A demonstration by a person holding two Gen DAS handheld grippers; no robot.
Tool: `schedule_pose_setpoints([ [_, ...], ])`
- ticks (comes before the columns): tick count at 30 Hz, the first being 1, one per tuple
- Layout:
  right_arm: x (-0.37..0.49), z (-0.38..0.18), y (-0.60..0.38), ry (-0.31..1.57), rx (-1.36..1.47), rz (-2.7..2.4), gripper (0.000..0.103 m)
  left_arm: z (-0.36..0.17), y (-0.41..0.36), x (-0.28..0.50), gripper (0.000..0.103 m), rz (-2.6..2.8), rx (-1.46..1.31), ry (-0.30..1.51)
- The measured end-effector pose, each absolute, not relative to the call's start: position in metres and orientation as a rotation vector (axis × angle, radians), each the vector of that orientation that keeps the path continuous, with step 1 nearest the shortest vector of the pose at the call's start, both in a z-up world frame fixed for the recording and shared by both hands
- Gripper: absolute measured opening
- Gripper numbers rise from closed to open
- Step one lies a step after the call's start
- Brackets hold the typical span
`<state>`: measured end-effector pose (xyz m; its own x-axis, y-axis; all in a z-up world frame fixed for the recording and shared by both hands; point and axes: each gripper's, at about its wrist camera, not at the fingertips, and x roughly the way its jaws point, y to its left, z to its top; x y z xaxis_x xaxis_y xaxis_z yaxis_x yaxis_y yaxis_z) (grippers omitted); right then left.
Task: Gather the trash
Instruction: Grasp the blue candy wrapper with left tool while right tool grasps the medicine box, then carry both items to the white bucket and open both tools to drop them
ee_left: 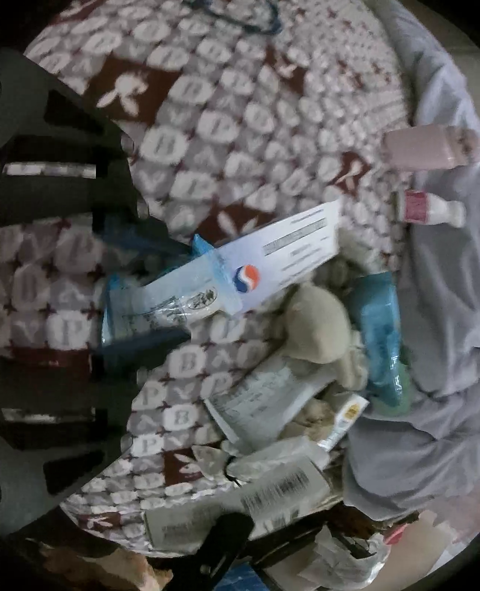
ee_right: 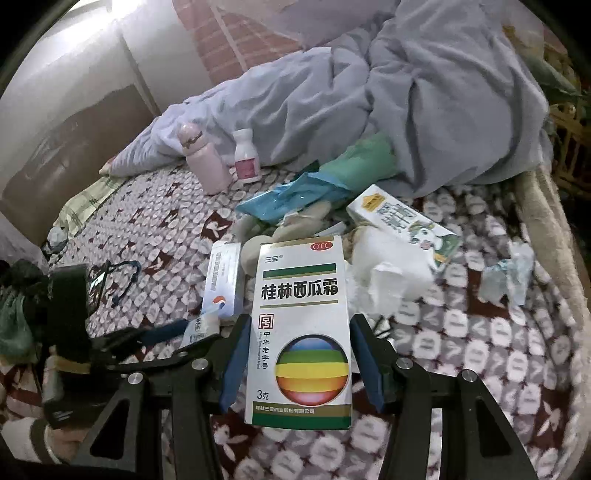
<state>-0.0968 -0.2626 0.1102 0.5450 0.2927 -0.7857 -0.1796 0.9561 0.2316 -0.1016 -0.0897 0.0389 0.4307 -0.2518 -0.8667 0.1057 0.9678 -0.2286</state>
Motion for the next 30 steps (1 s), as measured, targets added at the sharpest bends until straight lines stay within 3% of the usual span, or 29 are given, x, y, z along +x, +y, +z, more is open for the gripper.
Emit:
schedule_pose_setpoints([
  [13, -0.136, 0.132, -0.312, 0.888, 0.130, 0.192, 0.052, 0.107, -0.129, -0.120, 0.029, -0.413, -0.137, 1.011],
  [30, -0.208, 0.140, -0.483, 0.841, 0.263, -0.210, 0.052, 0.141, -0.342, -0.133, 0.029, -0.761, 0.084, 0.946],
])
